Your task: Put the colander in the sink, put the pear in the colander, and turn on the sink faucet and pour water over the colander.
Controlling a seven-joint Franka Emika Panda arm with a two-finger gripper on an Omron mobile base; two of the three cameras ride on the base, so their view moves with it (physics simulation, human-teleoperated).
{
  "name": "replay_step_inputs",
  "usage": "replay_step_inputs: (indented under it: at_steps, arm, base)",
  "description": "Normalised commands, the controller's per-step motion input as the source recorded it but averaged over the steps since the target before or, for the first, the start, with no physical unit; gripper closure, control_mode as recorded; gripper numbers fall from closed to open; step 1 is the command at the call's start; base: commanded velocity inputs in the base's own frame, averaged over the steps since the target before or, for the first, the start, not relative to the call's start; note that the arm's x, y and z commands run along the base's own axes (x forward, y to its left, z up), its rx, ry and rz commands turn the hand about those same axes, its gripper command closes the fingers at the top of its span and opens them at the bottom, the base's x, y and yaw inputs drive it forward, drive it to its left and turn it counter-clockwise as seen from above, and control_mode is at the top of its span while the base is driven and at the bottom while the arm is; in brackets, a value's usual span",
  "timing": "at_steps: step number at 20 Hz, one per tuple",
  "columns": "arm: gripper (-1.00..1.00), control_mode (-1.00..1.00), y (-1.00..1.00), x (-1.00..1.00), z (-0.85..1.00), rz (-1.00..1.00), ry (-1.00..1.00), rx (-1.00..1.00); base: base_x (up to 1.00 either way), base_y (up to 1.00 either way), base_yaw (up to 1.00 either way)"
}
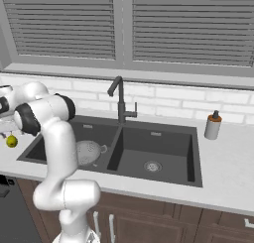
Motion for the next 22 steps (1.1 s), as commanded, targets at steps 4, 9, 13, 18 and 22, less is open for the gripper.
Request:
replay_step_inputs:
  at_steps: [4, 9, 13, 18, 22]
  arm:
    - [-1.0, -1.0, 0.53, 0.0, -0.06, -0.04, 0.0, 0.0]
    - [-1.0, -1.0, 0.04, 0.0, -0.36, -0.01, 0.0, 0.0]
    - [-1.0, -1.0, -0.24, -0.14, -0.12, -0.02, 0.0, 0.0]
    - [-1.0, -1.0, -0.27, -0.09, 0.0, -0.03, -0.01, 0.04]
    - [-1.0, -1.0, -0.18, -0.22, 0.0, -0.01, -0.04, 0.02]
  base:
    - [0.0, 0.0, 0.0]
    - [0.0, 0.0, 0.0]
    - [0.0, 0.0, 0.0]
    - [0.0, 0.0, 0.0]
    - [0.0, 0.0, 0.0]
